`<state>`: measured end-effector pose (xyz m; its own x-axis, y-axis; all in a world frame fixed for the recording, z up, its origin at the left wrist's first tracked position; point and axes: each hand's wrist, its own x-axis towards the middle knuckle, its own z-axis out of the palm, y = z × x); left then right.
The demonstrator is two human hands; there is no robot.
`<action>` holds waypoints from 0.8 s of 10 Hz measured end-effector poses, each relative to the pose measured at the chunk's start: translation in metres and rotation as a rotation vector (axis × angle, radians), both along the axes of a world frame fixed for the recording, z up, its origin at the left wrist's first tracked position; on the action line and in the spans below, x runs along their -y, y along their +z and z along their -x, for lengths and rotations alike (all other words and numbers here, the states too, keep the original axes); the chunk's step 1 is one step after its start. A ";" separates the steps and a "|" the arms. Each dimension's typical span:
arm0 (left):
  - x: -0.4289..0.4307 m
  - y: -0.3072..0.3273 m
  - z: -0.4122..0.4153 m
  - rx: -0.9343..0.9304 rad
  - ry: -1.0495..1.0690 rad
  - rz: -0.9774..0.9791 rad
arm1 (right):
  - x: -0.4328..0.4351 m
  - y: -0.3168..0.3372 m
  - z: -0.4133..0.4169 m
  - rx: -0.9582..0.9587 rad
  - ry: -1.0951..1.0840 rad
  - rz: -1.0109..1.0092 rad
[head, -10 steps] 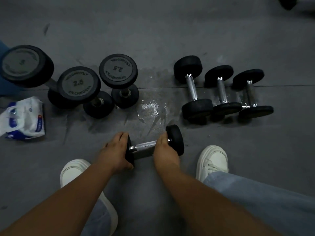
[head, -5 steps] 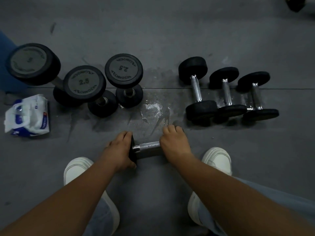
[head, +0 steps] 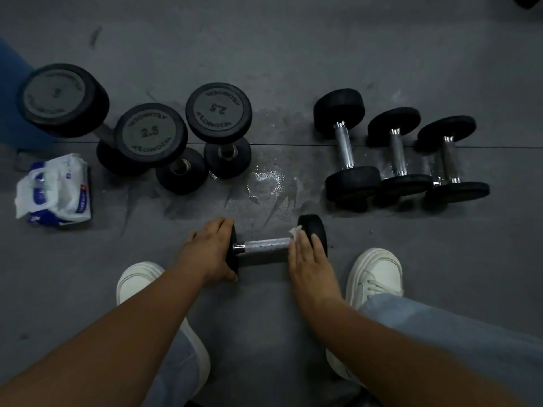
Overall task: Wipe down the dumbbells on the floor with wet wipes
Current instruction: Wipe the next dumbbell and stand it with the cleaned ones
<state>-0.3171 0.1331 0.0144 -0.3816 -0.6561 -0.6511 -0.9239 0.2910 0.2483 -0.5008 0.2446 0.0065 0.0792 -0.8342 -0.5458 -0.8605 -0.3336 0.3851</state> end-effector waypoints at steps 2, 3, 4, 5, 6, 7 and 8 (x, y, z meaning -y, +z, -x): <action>0.006 -0.002 0.001 0.021 0.003 -0.003 | 0.037 0.009 0.000 0.129 -0.052 0.054; 0.004 -0.002 0.001 0.024 -0.036 0.007 | 0.032 0.018 0.009 0.334 -0.041 0.045; 0.005 -0.001 0.001 0.024 -0.026 0.000 | 0.017 0.015 0.008 0.546 -0.265 -0.055; 0.005 -0.002 0.001 0.015 -0.014 -0.006 | -0.007 -0.002 -0.023 1.124 -1.402 0.213; 0.002 -0.005 0.000 -0.001 -0.004 0.005 | -0.002 -0.004 -0.037 1.856 -2.454 0.336; -0.004 -0.006 -0.001 -0.021 0.012 0.031 | 0.021 -0.018 -0.024 2.221 -2.924 0.543; -0.008 -0.005 0.000 -0.006 0.031 0.030 | 0.041 -0.020 -0.015 2.394 -3.205 0.564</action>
